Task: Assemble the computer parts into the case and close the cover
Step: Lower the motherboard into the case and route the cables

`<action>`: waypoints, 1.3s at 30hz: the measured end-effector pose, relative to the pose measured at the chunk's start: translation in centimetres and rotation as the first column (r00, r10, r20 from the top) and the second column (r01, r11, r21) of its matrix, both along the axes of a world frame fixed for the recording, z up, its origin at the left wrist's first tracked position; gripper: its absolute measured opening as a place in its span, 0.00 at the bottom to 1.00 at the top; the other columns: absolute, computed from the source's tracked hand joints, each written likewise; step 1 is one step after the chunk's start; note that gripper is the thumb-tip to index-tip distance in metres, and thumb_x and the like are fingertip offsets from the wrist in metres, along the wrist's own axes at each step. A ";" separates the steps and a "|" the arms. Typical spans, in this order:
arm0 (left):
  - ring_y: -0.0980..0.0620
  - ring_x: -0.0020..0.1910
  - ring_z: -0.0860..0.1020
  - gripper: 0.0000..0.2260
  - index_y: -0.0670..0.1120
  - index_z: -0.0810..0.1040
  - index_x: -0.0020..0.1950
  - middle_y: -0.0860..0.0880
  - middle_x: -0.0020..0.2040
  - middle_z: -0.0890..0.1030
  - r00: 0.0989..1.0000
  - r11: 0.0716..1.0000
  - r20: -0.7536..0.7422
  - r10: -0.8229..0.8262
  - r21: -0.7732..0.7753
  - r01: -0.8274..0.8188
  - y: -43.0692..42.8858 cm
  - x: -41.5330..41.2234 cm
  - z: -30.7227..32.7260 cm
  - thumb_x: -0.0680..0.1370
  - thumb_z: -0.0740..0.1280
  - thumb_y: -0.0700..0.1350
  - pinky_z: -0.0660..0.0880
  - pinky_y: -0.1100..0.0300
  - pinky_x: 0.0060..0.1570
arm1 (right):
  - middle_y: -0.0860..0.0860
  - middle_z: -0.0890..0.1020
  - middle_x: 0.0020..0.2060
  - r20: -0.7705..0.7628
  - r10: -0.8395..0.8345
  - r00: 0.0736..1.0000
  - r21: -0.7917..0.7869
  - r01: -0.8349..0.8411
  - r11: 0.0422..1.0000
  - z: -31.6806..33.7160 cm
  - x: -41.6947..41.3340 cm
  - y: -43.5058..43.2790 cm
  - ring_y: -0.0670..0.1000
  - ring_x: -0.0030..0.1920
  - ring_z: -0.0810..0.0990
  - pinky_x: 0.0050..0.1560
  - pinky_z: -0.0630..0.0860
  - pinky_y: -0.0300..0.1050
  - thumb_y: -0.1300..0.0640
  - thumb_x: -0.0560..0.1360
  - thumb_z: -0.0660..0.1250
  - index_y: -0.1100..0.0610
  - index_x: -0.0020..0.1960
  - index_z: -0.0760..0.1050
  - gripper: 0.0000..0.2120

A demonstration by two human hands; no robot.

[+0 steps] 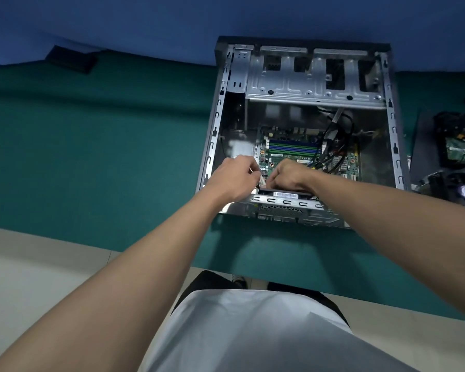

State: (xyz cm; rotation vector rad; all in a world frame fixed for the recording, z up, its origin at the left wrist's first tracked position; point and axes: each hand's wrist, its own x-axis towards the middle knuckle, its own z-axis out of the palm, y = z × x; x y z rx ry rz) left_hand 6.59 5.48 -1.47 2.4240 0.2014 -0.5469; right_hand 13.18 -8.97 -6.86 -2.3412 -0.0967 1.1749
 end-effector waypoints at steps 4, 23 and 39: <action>0.49 0.48 0.78 0.09 0.50 0.79 0.55 0.47 0.53 0.81 1.000 1.000 0.003 -0.001 0.005 0.001 0.0 0.3 0.1 0.80 0.61 0.48 0.76 0.53 0.52 | 0.55 0.79 0.59 -0.005 0.096 0.995 -0.065 -0.096 0.993 -0.4 0.3 0.8 0.54 0.60 0.76 0.63 0.72 0.49 0.63 0.77 0.65 0.60 0.52 0.81 0.08; 0.45 0.53 0.77 0.10 0.49 0.79 0.56 0.45 0.56 0.81 1.000 1.000 -0.001 -0.001 0.014 0.001 -0.2 0.5 0.3 0.80 0.60 0.48 0.75 0.51 0.54 | 0.59 0.71 0.66 -0.053 0.323 0.945 -0.229 -0.327 0.917 0.4 1.1 1.9 0.56 0.60 0.74 0.58 0.73 0.48 0.64 0.80 0.58 0.65 0.63 0.71 0.14; 0.45 0.50 0.77 0.09 0.48 0.79 0.54 0.45 0.56 0.79 0.996 0.999 0.094 -0.008 0.048 0.003 -0.8 0.1 -0.6 0.79 0.62 0.46 0.74 0.52 0.52 | 0.59 0.71 0.67 -0.019 0.354 0.935 -0.207 -0.350 0.914 -0.7 0.9 2.4 0.57 0.65 0.71 0.64 0.67 0.50 0.57 0.81 0.60 0.67 0.65 0.70 0.17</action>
